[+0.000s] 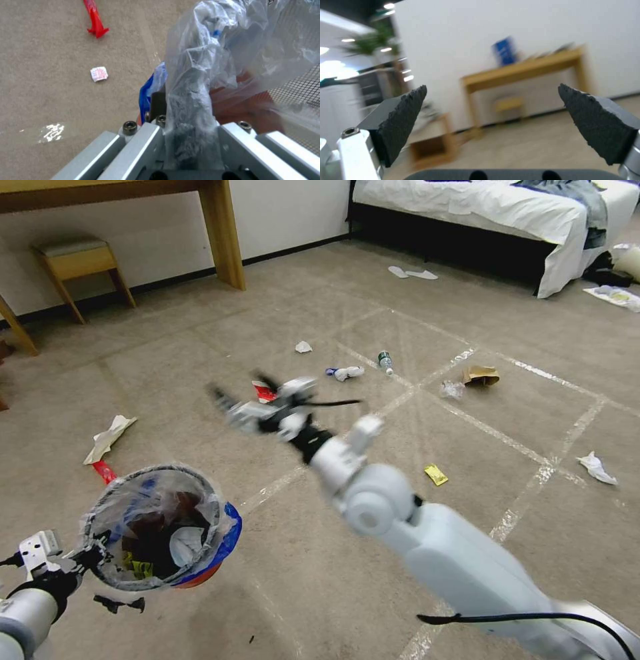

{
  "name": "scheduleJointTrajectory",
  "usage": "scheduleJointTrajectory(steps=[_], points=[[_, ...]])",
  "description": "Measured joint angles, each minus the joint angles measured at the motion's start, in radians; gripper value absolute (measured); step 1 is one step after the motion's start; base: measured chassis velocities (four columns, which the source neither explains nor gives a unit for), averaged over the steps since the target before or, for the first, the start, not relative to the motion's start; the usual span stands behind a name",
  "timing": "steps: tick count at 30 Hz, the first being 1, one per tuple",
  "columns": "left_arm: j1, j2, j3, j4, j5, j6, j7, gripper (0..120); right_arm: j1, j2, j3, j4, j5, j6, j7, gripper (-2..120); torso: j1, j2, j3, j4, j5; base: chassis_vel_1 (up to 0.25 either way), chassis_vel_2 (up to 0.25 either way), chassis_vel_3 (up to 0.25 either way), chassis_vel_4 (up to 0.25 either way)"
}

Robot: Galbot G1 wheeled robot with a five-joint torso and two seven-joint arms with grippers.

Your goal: Pick up the trash bin and place the garbage on the floor into it.

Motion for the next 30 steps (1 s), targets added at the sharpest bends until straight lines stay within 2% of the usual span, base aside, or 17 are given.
scheduleJointTrajectory(steps=[1,4,7,9,13,15,17,19,21,30], points=[[0.0,0.0,0.0,0.0,0.0,0.0,0.0,0,0.0,0.0,0.0,0.0,0.0,0.0,0.0,100,0.0,0.0,0.0,0.0,0.0,0.0,0.0,0.0,0.0],[-0.003,-0.014,-0.004,-0.01,0.001,-0.001,0.001,0,-0.136,-0.032,0.2,0.053,-0.062,0.006,-0.016,100,0.0,0.0,0.0,-0.0003,0.0002,0.0,0.0,0.0,0.0],[-0.004,-0.022,-0.005,-0.013,0.001,-0.002,0.001,0,-0.198,-0.033,0.273,0.075,-0.096,0.03,-0.021,100,0.0,0.0,0.0,-0.0002,0.0003,0.0,0.0,0.0,0.0],[-0.004,-0.028,-0.008,-0.018,0.001,-0.003,0.001,0,-0.319,-0.028,0.438,0.147,-0.157,0.059,-0.035,100,0.0,0.0,0.0,0.0004,0.0001,0.0,0.0,0.0,0.0],[-0.003,-0.03,-0.008,-0.02,0.002,-0.003,0.001,0,-0.409,-0.027,0.543,0.206,-0.179,0.055,-0.029,100,0.0,0.0,0.0,0.0,0.0001,0.0,0.0,0.0,0.0],[-0.007,-0.037,-0.006,-0.021,0.004,-0.004,0.001,0,-0.554,-0.02,0.651,0.27,-0.258,0.049,-0.007,100,0.0,0.0,0.0,-0.0001,-0.0002,0.0,0.0,0.0,0.0],[-0.009,-0.038,-0.005,-0.021,0.006,-0.005,0.002,0,-0.586,-0.017,0.664,0.278,-0.271,0.049,0.001,100,0.0,0.0,0.0,0.0,-0.0002,0.0,0.0,0.0,0.0],[-0.01,-0.04,-0.004,-0.022,0.01,-0.008,0.003,0,-0.706,0.01,0.696,0.299,-0.322,0.069,0.025,100,0.0,0.0,0.0,-0.0002,-0.0003,0.0,0.0,0.0,0.0],[-0.01,-0.04,-0.004,-0.024,0.01,-0.008,0.004,0,-0.751,0.033,0.697,0.301,-0.352,0.079,0.04,100,0.0,0.0,0.0,0.0,-0.0002,0.0,0.0,0.0,0.0],[-0.005,-0.042,-0.007,-0.035,0.009,-0.009,0.004,0,-0.831,0.129,0.685,0.278,-0.483,0.126,0.068,100,0.0,0.0,0.0,0.0002,-0.0004,0.0,0.0,0.0,0.0]])
